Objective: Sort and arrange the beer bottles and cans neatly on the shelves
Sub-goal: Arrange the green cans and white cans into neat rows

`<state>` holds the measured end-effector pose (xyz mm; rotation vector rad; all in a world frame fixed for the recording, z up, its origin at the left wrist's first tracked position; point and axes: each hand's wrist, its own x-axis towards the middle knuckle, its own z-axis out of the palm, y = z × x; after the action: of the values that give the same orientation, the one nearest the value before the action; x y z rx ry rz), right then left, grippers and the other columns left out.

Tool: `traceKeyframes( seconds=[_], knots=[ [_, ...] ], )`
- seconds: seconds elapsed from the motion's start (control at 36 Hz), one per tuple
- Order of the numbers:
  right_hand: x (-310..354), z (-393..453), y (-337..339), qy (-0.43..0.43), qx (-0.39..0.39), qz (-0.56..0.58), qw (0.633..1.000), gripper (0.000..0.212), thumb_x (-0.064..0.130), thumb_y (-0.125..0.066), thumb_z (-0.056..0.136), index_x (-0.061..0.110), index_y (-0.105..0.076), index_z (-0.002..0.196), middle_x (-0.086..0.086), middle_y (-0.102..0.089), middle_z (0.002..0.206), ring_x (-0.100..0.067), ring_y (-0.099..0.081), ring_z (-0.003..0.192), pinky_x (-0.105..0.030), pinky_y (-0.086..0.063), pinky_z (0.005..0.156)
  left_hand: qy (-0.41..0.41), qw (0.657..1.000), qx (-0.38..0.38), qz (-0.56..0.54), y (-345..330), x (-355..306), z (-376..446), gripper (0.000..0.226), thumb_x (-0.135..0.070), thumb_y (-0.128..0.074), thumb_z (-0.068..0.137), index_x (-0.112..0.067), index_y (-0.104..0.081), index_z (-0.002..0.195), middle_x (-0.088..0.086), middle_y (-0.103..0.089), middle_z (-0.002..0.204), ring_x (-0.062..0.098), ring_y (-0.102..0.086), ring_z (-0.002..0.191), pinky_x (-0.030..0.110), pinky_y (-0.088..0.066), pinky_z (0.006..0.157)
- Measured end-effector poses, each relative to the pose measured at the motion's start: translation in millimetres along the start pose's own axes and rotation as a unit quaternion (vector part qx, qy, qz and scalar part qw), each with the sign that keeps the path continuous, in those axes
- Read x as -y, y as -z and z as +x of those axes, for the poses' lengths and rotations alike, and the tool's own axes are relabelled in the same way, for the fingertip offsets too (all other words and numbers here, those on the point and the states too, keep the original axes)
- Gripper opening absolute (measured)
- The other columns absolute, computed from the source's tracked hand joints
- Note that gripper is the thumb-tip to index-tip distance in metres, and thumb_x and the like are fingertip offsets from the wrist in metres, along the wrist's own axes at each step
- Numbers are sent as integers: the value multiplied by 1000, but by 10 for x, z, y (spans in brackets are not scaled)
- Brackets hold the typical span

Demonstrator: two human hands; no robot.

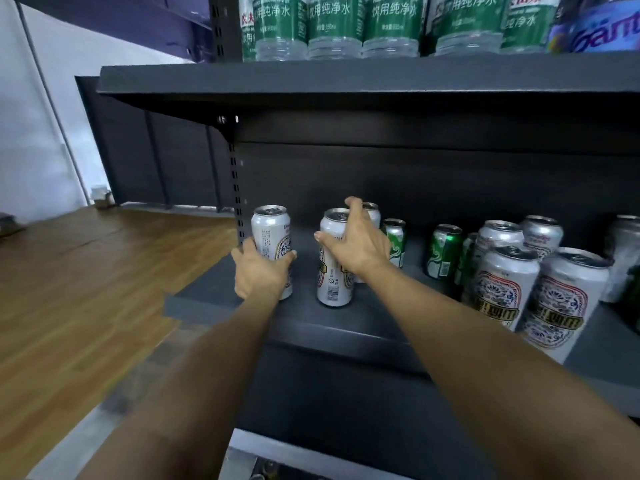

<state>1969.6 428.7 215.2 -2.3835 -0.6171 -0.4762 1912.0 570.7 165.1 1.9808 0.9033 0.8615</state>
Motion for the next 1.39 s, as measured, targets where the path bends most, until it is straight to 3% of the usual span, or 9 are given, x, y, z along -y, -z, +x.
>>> traceKeyframes(
  seconds=[0.36, 0.53, 0.61, 0.67, 0.81, 0.97, 1.11, 1.25, 1.39],
  knots=[
    [237, 168, -445, -35, -19, -21, 999, 77, 54, -62, 86, 18, -25, 143, -7, -46, 142, -31, -57, 116, -35, -43, 83, -14, 999, 51, -8, -123, 252, 521, 81, -51, -80, 70, -16, -44, 133, 9, -44, 126, 35, -57, 109, 45, -46, 83],
    [257, 182, -480, -53, -25, -24, 998, 87, 54, -63, 86, 16, -16, 149, -9, -41, 147, -31, -54, 120, -37, -44, 82, -36, 996, 74, -41, -105, 286, 524, 81, -42, -78, 77, -13, -34, 138, 11, -39, 135, 32, -49, 121, 43, -41, 81],
    [251, 106, -442, -41, -29, -35, 998, 87, 52, -61, 88, 16, -14, 151, -8, -37, 149, -29, -49, 126, -37, -44, 86, -48, 997, 9, -52, -55, 226, 413, 80, -39, -74, 80, -10, -32, 142, 15, -40, 137, 33, -42, 126, 47, -42, 88],
    [230, 28, -369, -27, -51, -40, 998, 81, 50, -58, 91, 15, -17, 151, -8, -38, 148, -28, -46, 128, -37, -44, 87, -88, 993, -60, -42, -22, 156, 312, 70, -37, -71, 81, -8, -39, 136, 16, -45, 128, 34, -43, 120, 47, -41, 87],
    [82, -186, 37, 13, -200, -47, 979, 55, 39, -50, 96, 14, -36, 142, -6, -51, 132, -25, -46, 122, -37, -37, 92, -217, 968, -103, -64, -18, -167, -51, 51, -32, -66, 84, -5, -49, 124, 15, -52, 116, 32, -47, 108, 42, -38, 88],
    [-380, -546, 747, 25, -378, -75, 922, 45, 28, -55, 89, 10, -51, 130, -6, -59, 115, -26, -51, 108, -38, -32, 91, -282, 951, -10, -129, -410, -590, -784, 44, -39, -60, 83, -7, -52, 112, 13, -55, 109, 32, -54, 103, 47, -45, 83],
    [-968, -942, 1359, -52, -426, -84, 899, 50, 21, -52, 81, 10, -50, 131, -7, -54, 126, -26, -45, 120, -37, -24, 99, -252, 946, 131, -159, -806, -874, -1549, 54, -51, -63, 86, -12, -47, 120, 4, -51, 118, 26, -55, 106, 38, -45, 79],
    [-1550, -1270, 1621, -169, -350, -80, 918, 64, 12, -56, 77, 11, -39, 139, -9, -45, 136, -30, -40, 126, -38, -25, 103, -233, 923, 277, -134, -1118, -1009, -2002, 90, -60, -70, 75, -21, -29, 145, 3, -42, 143, 25, -47, 126, 46, -45, 99],
    [-1887, -1422, 1466, -205, -195, -10, 959, 85, 22, -64, 81, 16, -17, 152, -8, -35, 151, -31, -38, 134, -45, -29, 106, -189, 923, 308, -133, -1354, -975, -2176, 98, -45, -83, 68, -22, -28, 146, 5, -46, 142, 26, -47, 129, 45, -43, 103]
  ],
)
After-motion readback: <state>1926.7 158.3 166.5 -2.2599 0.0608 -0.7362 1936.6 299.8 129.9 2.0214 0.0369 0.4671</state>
